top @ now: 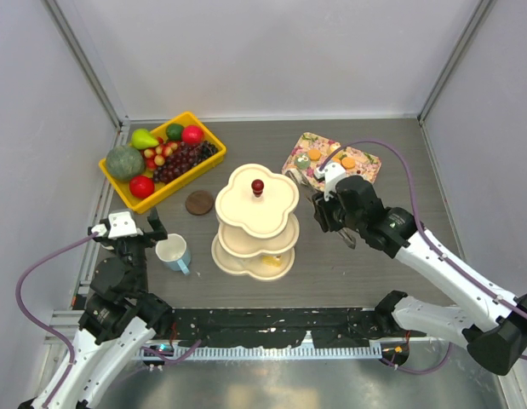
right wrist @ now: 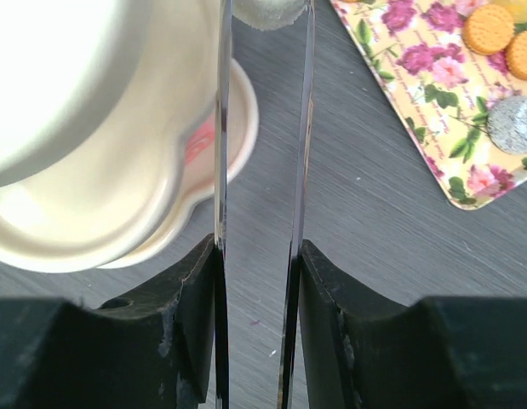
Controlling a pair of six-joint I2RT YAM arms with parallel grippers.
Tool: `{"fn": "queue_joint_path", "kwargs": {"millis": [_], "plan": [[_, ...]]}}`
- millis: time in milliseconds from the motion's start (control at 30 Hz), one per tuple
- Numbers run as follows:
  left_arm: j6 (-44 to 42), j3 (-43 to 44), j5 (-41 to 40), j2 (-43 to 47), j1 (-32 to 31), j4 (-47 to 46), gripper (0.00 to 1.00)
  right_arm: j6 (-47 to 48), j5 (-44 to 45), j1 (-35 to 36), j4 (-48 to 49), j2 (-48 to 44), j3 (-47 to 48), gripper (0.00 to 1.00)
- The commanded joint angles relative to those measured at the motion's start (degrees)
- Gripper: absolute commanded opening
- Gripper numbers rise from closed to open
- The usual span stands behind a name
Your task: Serve the afternoon tea
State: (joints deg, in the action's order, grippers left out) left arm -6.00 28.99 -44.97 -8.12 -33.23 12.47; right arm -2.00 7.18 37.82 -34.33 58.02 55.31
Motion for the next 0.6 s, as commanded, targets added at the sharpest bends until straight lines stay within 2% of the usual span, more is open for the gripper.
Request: {"fn": "queue_joint_path", "kwargs": {"millis": [0, 567], "plan": [[0.5, 0.8, -0.2, 0.0, 0.4, -1.8, 0.99, 0.7, 0.5, 3.3, 4.0, -0.5, 0.2, 0.42], [0.6, 0.7, 0.1, 0.0, 0.3, -1.8, 0.99, 1.6, -2.6, 8.8, 4.4, 2.7, 0.1, 0.44]]}}
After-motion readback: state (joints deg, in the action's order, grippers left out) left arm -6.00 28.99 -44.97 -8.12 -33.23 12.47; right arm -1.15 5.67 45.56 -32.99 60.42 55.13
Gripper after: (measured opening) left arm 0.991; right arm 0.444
